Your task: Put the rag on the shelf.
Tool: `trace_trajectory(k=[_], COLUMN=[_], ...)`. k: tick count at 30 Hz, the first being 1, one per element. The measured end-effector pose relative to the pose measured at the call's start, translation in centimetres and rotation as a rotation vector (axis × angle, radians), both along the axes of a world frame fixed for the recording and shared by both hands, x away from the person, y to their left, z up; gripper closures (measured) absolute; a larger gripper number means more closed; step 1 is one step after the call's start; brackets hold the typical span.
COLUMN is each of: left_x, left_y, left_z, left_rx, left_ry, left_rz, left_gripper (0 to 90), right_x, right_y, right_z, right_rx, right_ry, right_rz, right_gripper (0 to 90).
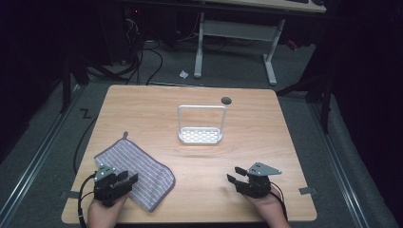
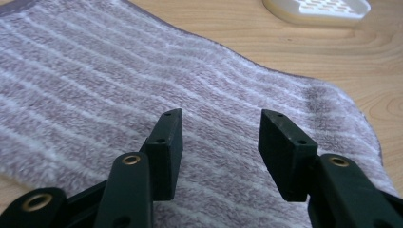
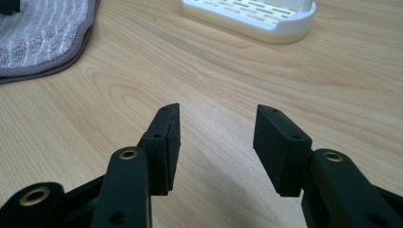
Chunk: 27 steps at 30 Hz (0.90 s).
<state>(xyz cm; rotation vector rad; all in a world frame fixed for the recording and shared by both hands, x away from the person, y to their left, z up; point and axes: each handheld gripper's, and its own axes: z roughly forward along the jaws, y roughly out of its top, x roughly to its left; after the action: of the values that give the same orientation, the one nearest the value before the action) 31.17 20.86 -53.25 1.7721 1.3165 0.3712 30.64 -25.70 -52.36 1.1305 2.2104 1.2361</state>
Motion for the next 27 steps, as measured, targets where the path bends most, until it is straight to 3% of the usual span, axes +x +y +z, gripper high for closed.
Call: trace_trajectory(k=[2,5,8,10,17,25,27], left_x=[0.1,0.2,0.2,0.4,0.1,-0.4,-0.4], left_y=[-0.4,-0.8,-1.0,-1.1,-2.5,-7.5,-8.7], left_z=[-0.2,-0.6,-0.6,-0.5,-0.6,-0.6,-0.7], left_rx=[0.009,0.055,0.131,0.132,0.161,0.176,0.163], left_ry=[0.006,0.029,0.023,0.03,0.005,-0.023,-0.02], left_rz=[-0.019,-0.031,-0.019,-0.025,-0.074,-0.199,-0.225], left_gripper=[50.5,53.5,76.1,85.8,87.3,87.2,87.1], right_x=[-0.3,-0.5,-0.5,-0.4,-0.4,-0.5,-0.5], right_y=[0.3,0.7,1.2,1.6,2.2,2.0,2.0], right_z=[0.1,0.1,-0.2,-0.4,-0.6,-0.4,-0.3], right_rx=[-0.014,-0.025,-0.035,-0.041,-0.055,-0.042,-0.041], right_ry=[-0.007,-0.015,-0.011,-0.004,-0.002,-0.011,-0.013], right_rz=[0.005,0.01,0.014,0.017,0.028,0.035,0.035], right_gripper=[52.3,52.3,52.7,53.3,54.0,55.4,55.5])
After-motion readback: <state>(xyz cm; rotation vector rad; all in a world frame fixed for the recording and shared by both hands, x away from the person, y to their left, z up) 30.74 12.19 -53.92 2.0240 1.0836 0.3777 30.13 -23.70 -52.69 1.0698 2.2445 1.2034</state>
